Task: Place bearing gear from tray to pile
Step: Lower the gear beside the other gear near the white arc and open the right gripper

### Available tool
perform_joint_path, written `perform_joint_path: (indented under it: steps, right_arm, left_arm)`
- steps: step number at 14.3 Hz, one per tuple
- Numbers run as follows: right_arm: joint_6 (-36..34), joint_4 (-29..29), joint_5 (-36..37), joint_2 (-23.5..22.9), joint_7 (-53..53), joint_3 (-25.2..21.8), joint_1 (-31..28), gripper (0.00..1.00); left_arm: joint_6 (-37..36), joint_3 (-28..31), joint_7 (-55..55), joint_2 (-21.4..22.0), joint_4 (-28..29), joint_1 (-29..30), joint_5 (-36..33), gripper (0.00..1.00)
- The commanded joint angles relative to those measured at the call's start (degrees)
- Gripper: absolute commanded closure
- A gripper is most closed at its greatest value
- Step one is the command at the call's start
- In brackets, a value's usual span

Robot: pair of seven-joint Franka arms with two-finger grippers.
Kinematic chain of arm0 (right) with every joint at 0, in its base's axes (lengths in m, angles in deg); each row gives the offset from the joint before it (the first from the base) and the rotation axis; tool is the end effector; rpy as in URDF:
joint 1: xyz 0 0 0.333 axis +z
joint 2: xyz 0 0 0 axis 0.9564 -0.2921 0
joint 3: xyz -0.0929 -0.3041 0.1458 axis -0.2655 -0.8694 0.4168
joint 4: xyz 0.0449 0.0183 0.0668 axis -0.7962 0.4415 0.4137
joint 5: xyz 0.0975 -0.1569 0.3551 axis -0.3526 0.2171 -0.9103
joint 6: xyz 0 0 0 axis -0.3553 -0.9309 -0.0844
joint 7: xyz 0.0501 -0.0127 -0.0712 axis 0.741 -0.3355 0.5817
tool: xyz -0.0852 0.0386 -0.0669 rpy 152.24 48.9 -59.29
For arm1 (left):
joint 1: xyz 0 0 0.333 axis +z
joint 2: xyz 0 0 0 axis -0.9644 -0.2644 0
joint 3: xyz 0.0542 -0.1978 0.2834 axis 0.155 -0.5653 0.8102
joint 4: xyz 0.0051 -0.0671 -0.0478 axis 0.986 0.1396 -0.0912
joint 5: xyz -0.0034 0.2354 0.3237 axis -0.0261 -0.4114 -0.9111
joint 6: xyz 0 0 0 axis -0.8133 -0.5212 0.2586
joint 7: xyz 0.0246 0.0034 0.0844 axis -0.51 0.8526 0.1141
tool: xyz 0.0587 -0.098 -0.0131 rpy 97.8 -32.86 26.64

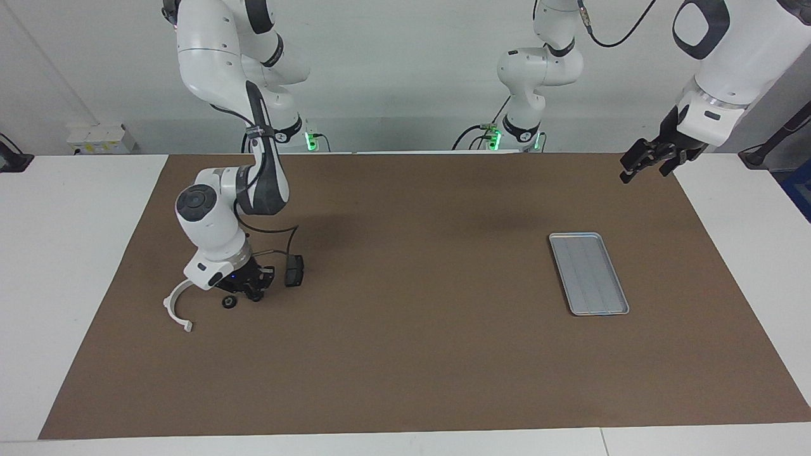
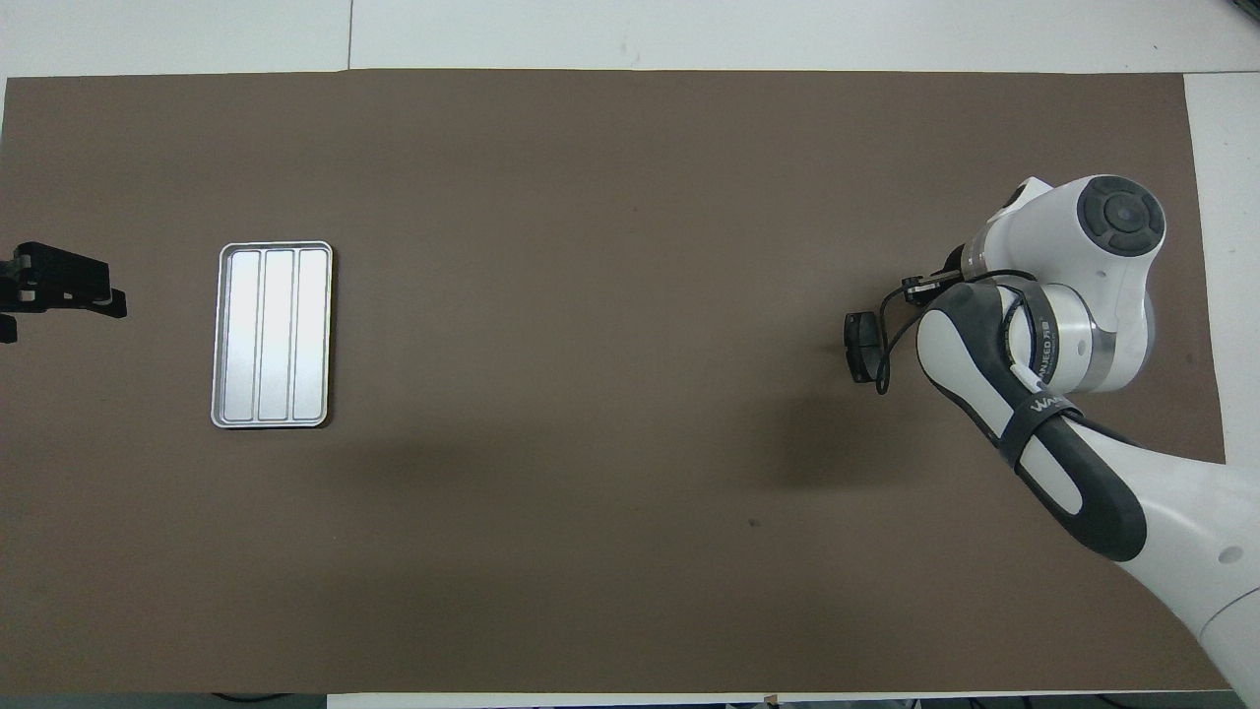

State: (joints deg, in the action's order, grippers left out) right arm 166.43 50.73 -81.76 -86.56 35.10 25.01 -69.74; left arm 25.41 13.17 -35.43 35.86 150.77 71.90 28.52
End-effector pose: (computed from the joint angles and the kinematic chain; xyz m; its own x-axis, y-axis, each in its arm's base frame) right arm 0.6369 0.0150 0.3082 0.9902 0.1322 0.0448 0.1321 -0.9912 0.0042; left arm 0.5598 0.0091 0.6372 0.9898 0.1355 -0.0431 0.1372 -0.9898 0.0383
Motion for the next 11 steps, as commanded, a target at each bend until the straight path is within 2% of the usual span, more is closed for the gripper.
perform_joint_path:
  steps: [1, 2, 3, 4, 11]
  right_arm:
    - [2.6, 2.6, -0.8, 0.5, 1.1, 0.2, -0.2, 0.65]
    - [2.3, 2.6, -0.9, 0.7, 0.5, 0.2, -0.1, 0.28]
    - [1.5, 2.4, -0.9, 1.3, 0.0, 0.3, 0.3, 0.08]
    - [0.1, 2.0, -0.9, 2.2, -0.7, 0.3, 1.0, 0.00]
    - [-11.1, -4.5, -0.8, 10.1, -6.0, 0.2, 2.4, 0.00]
  left_arm:
    - [1.6, 0.3, -0.2, 2.0, 2.5, -0.7, -1.1, 0.00]
    - [1.7, 0.3, -0.2, 2.0, 2.5, -0.7, -1.1, 0.00]
    - [1.7, 0.2, -0.2, 2.0, 2.5, -0.7, -1.1, 0.00]
    - [1.7, 0.3, -0.3, 2.0, 2.5, -0.7, -1.1, 0.00]
    - [2.1, 0.3, -0.5, 2.0, 2.5, -0.5, -1.1, 0.00]
